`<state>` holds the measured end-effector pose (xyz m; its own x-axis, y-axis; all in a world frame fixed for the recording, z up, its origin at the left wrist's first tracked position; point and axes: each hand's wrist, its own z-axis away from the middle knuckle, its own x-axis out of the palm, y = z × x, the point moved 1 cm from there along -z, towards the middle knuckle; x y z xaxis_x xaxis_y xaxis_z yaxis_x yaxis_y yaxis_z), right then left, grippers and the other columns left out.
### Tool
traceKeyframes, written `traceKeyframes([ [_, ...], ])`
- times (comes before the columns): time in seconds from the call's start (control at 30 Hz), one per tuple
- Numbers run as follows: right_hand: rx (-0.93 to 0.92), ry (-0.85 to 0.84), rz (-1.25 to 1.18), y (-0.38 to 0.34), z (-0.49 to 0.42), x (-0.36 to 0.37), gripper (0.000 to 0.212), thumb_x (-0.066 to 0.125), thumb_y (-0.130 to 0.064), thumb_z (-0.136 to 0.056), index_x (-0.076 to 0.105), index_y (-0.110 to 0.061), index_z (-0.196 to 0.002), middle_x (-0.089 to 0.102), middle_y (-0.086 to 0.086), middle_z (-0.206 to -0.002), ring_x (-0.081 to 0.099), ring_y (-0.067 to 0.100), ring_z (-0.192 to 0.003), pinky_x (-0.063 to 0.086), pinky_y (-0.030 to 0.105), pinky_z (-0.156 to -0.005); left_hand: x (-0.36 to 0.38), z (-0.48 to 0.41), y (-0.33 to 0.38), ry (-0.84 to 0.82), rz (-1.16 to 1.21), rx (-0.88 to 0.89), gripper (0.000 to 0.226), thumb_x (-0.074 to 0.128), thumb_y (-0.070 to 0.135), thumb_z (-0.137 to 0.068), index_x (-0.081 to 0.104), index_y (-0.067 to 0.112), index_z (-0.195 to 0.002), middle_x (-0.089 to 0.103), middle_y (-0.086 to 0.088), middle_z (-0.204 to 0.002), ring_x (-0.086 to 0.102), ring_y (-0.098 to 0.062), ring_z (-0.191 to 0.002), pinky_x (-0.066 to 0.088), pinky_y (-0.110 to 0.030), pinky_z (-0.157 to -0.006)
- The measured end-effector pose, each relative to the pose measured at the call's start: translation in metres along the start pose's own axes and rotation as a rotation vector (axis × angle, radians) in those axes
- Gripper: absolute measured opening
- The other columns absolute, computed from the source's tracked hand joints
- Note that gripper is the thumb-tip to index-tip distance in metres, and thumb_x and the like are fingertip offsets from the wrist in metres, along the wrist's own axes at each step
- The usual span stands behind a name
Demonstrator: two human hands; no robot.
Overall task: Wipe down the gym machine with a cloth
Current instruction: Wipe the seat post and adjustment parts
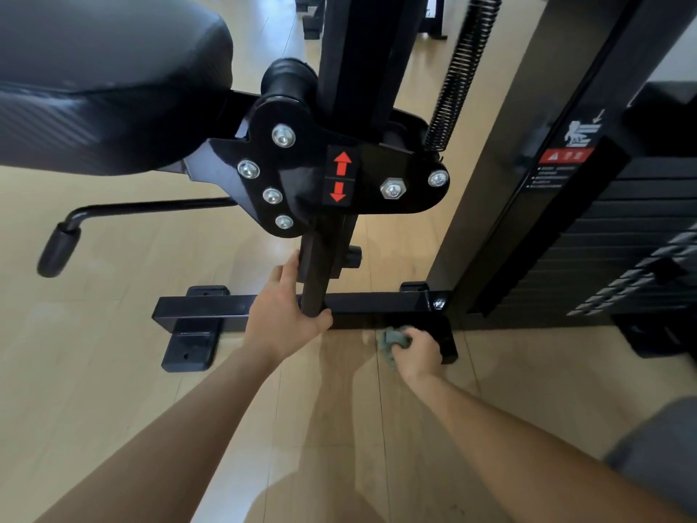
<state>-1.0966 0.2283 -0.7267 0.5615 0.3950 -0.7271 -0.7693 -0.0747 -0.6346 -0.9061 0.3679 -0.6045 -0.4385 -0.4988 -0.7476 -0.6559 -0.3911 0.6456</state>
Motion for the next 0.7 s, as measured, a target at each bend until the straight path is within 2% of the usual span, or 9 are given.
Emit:
traceKeyframes([
  [0.1, 0.541, -0.086, -0.672, -0.003, 0.003, 0.003, 0.025, 0.069, -0.008, -0.092, 0.066, -0.006, -0.117, 0.066, 0.010, -0.103, 0.069, 0.028, -0.097, 0.061, 0.041, -0.084, -0.001, 0.000, 0.000, -0.004, -0.003, 0.000, 0.101, 0.083, 0.042, -0.071, 0.027, 0.027, -0.154, 0.052, 0.004, -0.135, 0.051, -0.007, -0.098, 0.051, -0.029, -0.087],
  [0.13, 0.663, -0.096, -0.892, -0.008, 0.001, 0.001, 0.027, 0.070, -0.006, -0.092, 0.063, -0.005, -0.118, 0.065, 0.013, -0.103, 0.069, 0.030, -0.098, 0.061, 0.041, -0.085, -0.001, 0.000, 0.000, -0.005, -0.008, 0.002, 0.101, 0.083, 0.042, -0.071, 0.028, 0.026, -0.154, 0.052, 0.004, -0.135, 0.051, -0.006, -0.098, 0.051, -0.029, -0.087],
  [0.2, 0.767, -0.138, -1.233, -0.020, -0.002, -0.004, 0.028, 0.069, -0.010, -0.093, 0.059, -0.006, -0.118, 0.065, 0.017, -0.108, 0.069, 0.032, -0.100, 0.060, 0.042, -0.088, -0.001, -0.001, 0.000, -0.006, -0.020, 0.003, 0.101, 0.084, 0.042, -0.071, 0.029, 0.026, -0.154, 0.052, 0.004, -0.135, 0.051, -0.006, -0.097, 0.048, -0.026, -0.085],
  [0.27, 0.791, -0.202, -1.465, -0.030, -0.005, -0.004, 0.027, 0.066, -0.019, -0.096, 0.055, -0.007, -0.118, 0.062, 0.022, -0.114, 0.068, 0.036, -0.103, 0.058, 0.046, -0.094, -0.001, -0.002, -0.001, -0.008, -0.023, -0.007, 0.101, 0.083, 0.044, -0.071, 0.029, 0.027, -0.154, 0.053, 0.005, -0.135, 0.052, -0.006, -0.099, 0.048, -0.027, -0.085],
  [0.33, 0.807, -0.261, -1.570, -0.038, -0.007, 0.002, 0.035, 0.063, -0.028, -0.098, 0.052, -0.006, -0.122, 0.061, 0.025, -0.118, 0.066, 0.040, -0.106, 0.054, 0.050, -0.099, -0.003, -0.002, -0.001, -0.015, -0.023, -0.011, 0.101, 0.079, 0.048, -0.069, 0.029, 0.027, -0.154, 0.054, 0.005, -0.134, 0.055, -0.009, -0.102, 0.053, -0.032, -0.089],
  [0.43, 0.819, -0.377, -1.629, -0.048, -0.005, 0.020, 0.049, 0.061, -0.037, -0.098, 0.053, -0.001, -0.131, 0.061, 0.027, -0.123, 0.065, 0.043, -0.108, 0.056, 0.052, -0.092, -0.006, -0.002, 0.001, -0.027, -0.023, -0.006, 0.100, 0.073, 0.050, -0.067, 0.030, 0.027, -0.154, 0.055, 0.006, -0.132, 0.060, -0.014, -0.107, 0.055, -0.036, -0.090],
  [0.6, 0.790, -0.660, -1.633, -0.068, 0.011, 0.038, 0.053, 0.063, -0.040, -0.095, 0.056, 0.001, -0.128, 0.059, 0.029, -0.129, 0.061, 0.045, -0.116, 0.049, 0.056, -0.103, -0.009, 0.001, 0.002, -0.059, 0.004, 0.000, 0.103, 0.077, 0.046, -0.067, 0.028, 0.028, -0.156, 0.054, 0.007, -0.136, 0.060, -0.015, -0.112, 0.054, -0.035, -0.091],
  [0.7, 0.790, -0.729, -1.623, -0.072, 0.011, 0.035, 0.057, 0.062, -0.044, -0.095, 0.055, 0.004, -0.125, 0.058, 0.032, -0.129, 0.060, 0.048, -0.117, 0.049, 0.058, -0.103, -0.012, 0.002, 0.000, -0.071, 0.028, 0.003, 0.103, 0.079, 0.042, -0.068, 0.028, 0.030, -0.156, 0.054, 0.010, -0.137, 0.059, -0.013, -0.116, 0.057, -0.042, -0.093],
])
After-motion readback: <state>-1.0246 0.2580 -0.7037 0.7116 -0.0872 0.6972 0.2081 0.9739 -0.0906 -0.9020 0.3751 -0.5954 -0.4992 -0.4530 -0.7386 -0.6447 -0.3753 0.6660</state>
